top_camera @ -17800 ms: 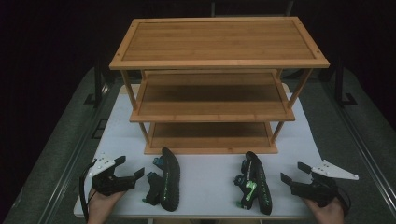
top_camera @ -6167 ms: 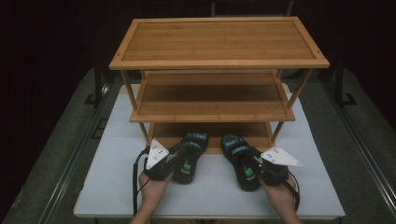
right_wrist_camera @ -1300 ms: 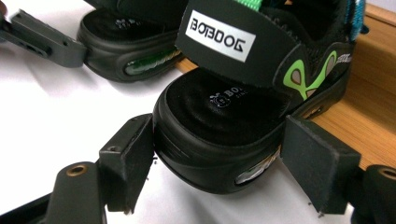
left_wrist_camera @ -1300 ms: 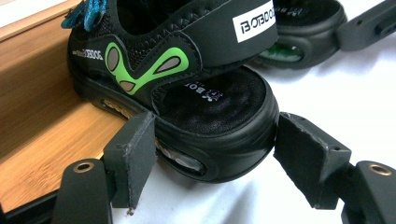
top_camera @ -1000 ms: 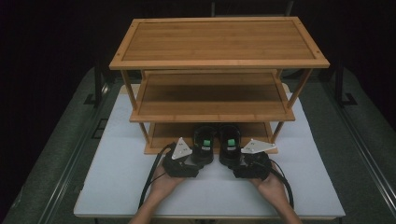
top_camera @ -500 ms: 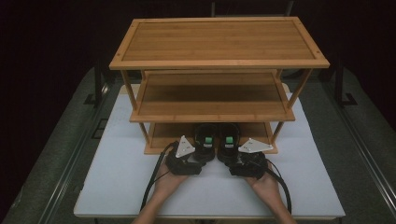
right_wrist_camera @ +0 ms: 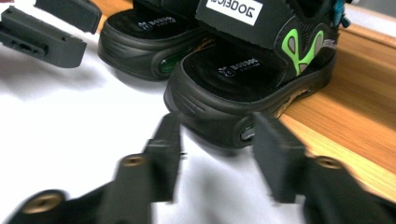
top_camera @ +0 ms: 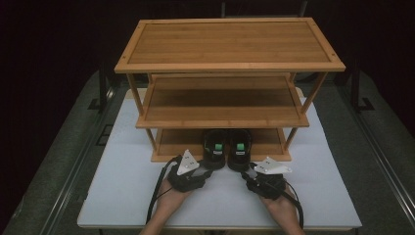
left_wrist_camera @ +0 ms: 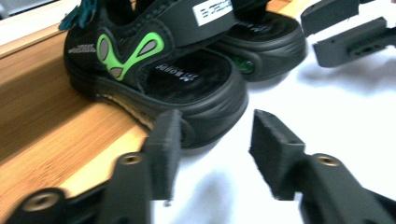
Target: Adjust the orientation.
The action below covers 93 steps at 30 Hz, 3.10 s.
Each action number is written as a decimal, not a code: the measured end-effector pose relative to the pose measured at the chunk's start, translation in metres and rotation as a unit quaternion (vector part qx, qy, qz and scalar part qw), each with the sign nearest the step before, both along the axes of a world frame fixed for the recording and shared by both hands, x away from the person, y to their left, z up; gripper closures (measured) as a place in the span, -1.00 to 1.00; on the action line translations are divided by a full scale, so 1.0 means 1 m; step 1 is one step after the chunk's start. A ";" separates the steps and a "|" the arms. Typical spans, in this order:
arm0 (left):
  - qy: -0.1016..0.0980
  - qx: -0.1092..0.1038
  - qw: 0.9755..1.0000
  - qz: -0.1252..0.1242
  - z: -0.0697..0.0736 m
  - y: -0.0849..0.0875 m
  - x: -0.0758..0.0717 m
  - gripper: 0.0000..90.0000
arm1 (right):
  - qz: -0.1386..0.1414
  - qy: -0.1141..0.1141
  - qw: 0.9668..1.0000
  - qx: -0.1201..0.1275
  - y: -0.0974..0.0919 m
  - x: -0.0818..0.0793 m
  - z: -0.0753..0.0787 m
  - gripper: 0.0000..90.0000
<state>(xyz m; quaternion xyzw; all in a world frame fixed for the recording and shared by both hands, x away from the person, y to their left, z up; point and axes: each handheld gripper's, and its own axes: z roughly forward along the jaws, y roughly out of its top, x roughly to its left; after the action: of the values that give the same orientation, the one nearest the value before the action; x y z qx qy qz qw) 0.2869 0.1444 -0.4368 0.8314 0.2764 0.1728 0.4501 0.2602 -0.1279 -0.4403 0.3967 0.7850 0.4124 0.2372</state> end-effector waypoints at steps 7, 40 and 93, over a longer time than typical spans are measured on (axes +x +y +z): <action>0.005 0.007 1.000 -0.008 -0.002 -0.005 0.001 0.63 | 0.003 -0.011 1.000 0.000 0.005 -0.006 0.000 0.80; -0.004 0.021 0.999 0.032 -0.003 -0.023 0.027 0.64 | -0.039 -0.009 0.999 -0.009 0.016 0.030 -0.004 0.89; 0.007 0.020 0.999 0.050 -0.004 -0.024 0.042 0.49 | -0.048 -0.008 0.999 0.000 0.018 0.047 -0.006 0.74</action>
<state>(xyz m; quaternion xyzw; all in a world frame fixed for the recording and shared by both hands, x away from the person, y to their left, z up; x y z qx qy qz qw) 0.3286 0.1203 -0.4412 0.8265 0.3170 0.1947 0.4224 0.3072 -0.1100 -0.4458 0.4310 0.7632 0.4031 0.2633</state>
